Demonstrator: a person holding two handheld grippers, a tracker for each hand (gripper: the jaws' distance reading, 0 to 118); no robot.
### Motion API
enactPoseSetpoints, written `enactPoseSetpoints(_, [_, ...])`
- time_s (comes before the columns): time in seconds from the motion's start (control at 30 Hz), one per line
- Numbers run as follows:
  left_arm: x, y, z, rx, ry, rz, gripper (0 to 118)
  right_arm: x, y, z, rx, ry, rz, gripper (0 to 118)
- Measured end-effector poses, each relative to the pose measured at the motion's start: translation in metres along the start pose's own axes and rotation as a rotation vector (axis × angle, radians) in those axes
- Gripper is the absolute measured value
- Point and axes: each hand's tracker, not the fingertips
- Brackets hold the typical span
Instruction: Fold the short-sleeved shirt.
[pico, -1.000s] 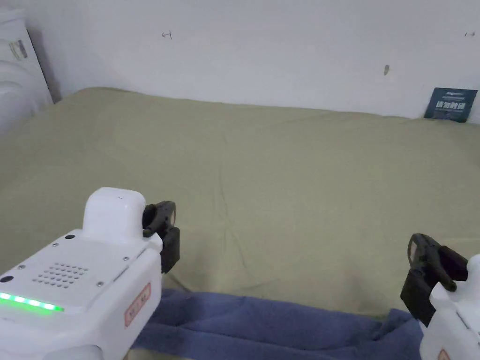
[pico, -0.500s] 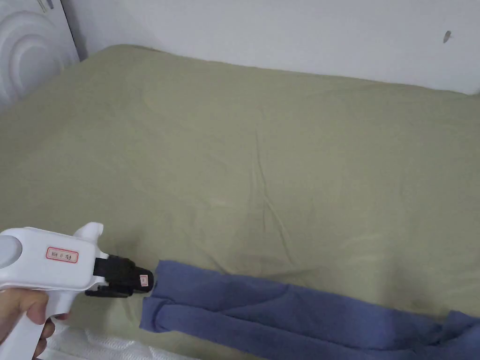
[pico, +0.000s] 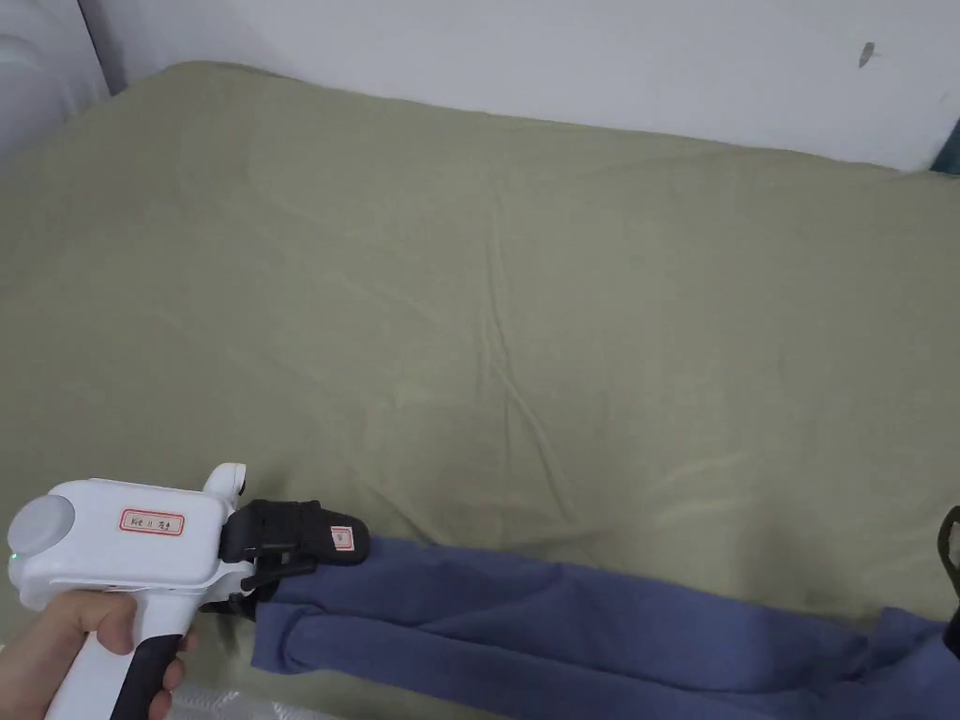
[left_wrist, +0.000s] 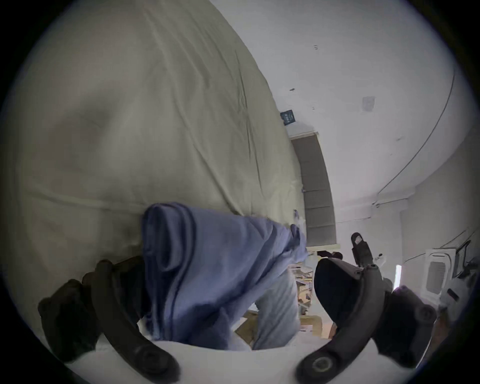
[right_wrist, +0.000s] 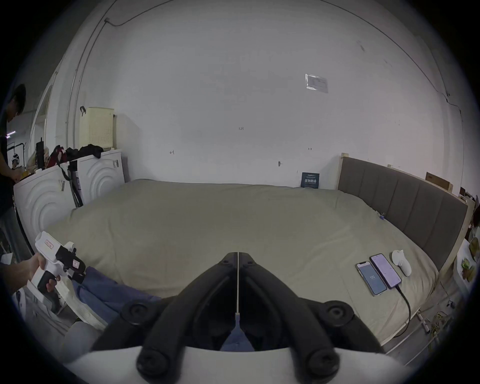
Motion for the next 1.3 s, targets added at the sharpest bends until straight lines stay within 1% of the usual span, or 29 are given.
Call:
enactPoseSetpoints(0.03, [-0.001,0.001,-0.001,0.000,-0.020,0.005,110,0.000,0.000,0.000,-0.002,0.000,-0.002,3])
enactPoseSetpoints(0.07, [-0.001,0.001,-0.001,0.010,-0.013,0.003,88,0.001,0.000,0.001,-0.004,0.002,-0.002,3])
enactPoseSetpoints(0.1, [-0.001,0.000,0.000,0.038,0.007,0.000,56,0.002,-0.001,0.001,-0.005,0.001,-0.003,3])
enactPoseSetpoints(0.13, [-0.001,0.000,0.002,0.064,0.060,-0.001,20,0.002,-0.001,0.002,-0.006,0.000,-0.005,3])
enactPoseSetpoints(0.17, [-0.001,0.001,0.002,0.060,0.115,0.000,12,0.003,-0.001,0.003,-0.006,0.004,-0.008,3])
enactPoseSetpoints(0.2, [-0.002,-0.001,0.000,0.060,0.178,-0.015,12,0.004,-0.001,0.004,-0.006,0.005,-0.010,4])
enactPoseSetpoints(0.27, [-0.003,-0.004,0.002,0.044,0.141,-0.007,11,0.006,0.000,0.004,-0.008,0.007,-0.011,3])
enactPoseSetpoints(0.33, [0.003,-0.006,0.006,0.077,0.126,0.001,11,0.009,0.000,0.006,-0.002,0.006,-0.017,3])
enactPoseSetpoints(0.43, [0.010,-0.006,0.015,0.111,0.145,0.022,10,0.014,0.001,0.007,0.003,0.006,-0.028,3])
enactPoseSetpoints(0.5, [0.018,-0.007,0.023,0.116,0.159,0.002,10,0.017,0.002,0.009,0.008,0.009,-0.039,4])
enactPoseSetpoints(0.73, [0.029,0.006,0.092,0.265,0.260,0.021,10,0.026,0.001,0.013,0.018,0.019,-0.065,4])
enactPoseSetpoints(0.87, [0.035,0.009,0.117,0.314,0.338,0.037,10,0.026,0.000,0.011,0.018,0.026,-0.072,4])
enactPoseSetpoints(0.93, [0.048,0.005,0.117,0.311,0.364,0.031,10,0.026,0.001,0.011,0.020,0.030,-0.071,4])
enactPoseSetpoints(0.97, [0.057,0.003,0.114,0.298,0.372,0.005,10,0.026,0.001,0.011,0.021,0.031,-0.070,4])
enactPoseSetpoints(1.03, [0.081,-0.002,0.107,0.275,0.426,-0.039,10,0.028,0.002,0.012,0.020,0.036,-0.072,4])
enactPoseSetpoints(1.13, [0.125,-0.011,0.093,0.253,0.458,-0.094,10,0.031,0.002,0.017,0.023,0.037,-0.069,4])
enactPoseSetpoints(1.2, [0.154,-0.017,0.078,0.242,0.493,-0.100,10,0.035,0.002,0.021,0.025,0.036,-0.076,4])
enactPoseSetpoints(1.3, [0.190,-0.028,0.046,0.189,0.552,-0.184,10,0.041,-0.002,0.026,0.038,0.033,-0.094,4])
